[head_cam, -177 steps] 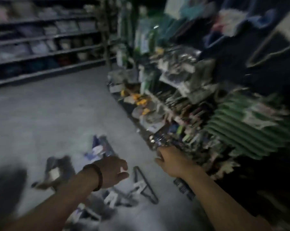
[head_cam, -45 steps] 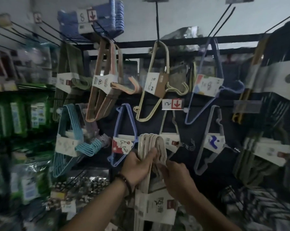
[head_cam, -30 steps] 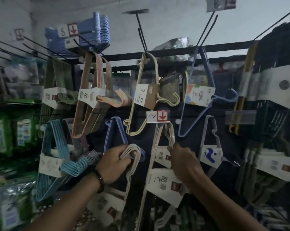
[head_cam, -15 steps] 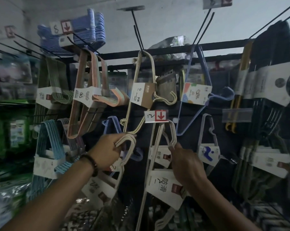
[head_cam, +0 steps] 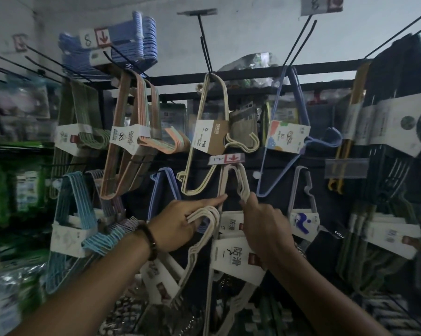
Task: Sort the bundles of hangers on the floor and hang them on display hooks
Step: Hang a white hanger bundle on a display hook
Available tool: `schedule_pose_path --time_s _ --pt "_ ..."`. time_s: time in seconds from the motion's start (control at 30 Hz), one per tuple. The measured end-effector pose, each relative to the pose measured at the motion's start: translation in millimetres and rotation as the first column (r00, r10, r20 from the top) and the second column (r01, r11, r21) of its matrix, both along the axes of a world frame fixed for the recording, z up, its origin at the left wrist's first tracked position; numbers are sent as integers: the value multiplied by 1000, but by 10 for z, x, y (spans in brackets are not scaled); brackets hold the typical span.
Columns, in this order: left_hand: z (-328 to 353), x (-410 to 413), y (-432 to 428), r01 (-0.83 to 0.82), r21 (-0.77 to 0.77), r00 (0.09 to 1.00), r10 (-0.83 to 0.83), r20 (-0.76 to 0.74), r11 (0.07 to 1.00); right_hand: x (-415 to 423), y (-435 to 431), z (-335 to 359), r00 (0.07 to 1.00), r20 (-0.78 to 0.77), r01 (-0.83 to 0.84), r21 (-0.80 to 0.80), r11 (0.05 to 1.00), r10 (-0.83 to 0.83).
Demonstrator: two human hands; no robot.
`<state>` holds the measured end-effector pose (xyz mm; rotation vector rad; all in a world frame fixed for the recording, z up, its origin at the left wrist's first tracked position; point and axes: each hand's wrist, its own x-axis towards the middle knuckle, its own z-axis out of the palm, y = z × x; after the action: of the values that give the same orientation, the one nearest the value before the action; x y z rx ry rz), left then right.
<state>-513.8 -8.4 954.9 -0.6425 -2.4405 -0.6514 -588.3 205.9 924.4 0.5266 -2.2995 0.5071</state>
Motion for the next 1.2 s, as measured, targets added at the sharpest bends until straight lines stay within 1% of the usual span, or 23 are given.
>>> schedule_pose_path --time_s 0.13,0.23,0.33,0.5,0.57,0.67,0.7,0.83,0.93,1.0,1.1,1.2 --pt "-77 -23 96 -48 39 998 47 31 998 -131 22 -43 998 51 -26 16 1000 26" --pt "-142 -77 133 -62 70 996 57 66 996 -204 44 -106 999 10 32 92 995 -33" --pt "-218 -143 196 -133 130 991 129 39 983 -222 -17 -134 999 -46 38 200 979 -30" --pt "-174 -299 196 -164 187 986 163 19 969 -311 -115 12 999 -35 42 168 985 -36" --pt "-138 -354 198 -174 209 985 167 53 962 -376 -112 48 998 27 46 131 990 -50" --pt "-146 -391 278 -186 178 979 168 112 966 -478 -90 20 983 161 68 107 992 -85" --pt "-158 -419 289 -188 177 979 170 111 966 -519 -93 5 981 179 64 102 993 -82" --pt "-167 -448 234 -222 194 972 203 117 955 -751 -189 52 987 149 45 87 995 -58" --pt "-187 -409 150 -262 190 964 250 87 946 -976 -293 106 981 193 14 27 1000 -19" --pt "-215 -391 107 -294 168 955 281 94 941 -1103 -362 135 975 222 13 56 998 -25" --pt "-276 -404 64 -359 129 931 345 119 925 -1267 -440 175 946 312 55 112 992 -88" --pt "-330 -410 54 -375 148 925 360 122 915 -1412 -459 163 927 353 89 118 989 -125"
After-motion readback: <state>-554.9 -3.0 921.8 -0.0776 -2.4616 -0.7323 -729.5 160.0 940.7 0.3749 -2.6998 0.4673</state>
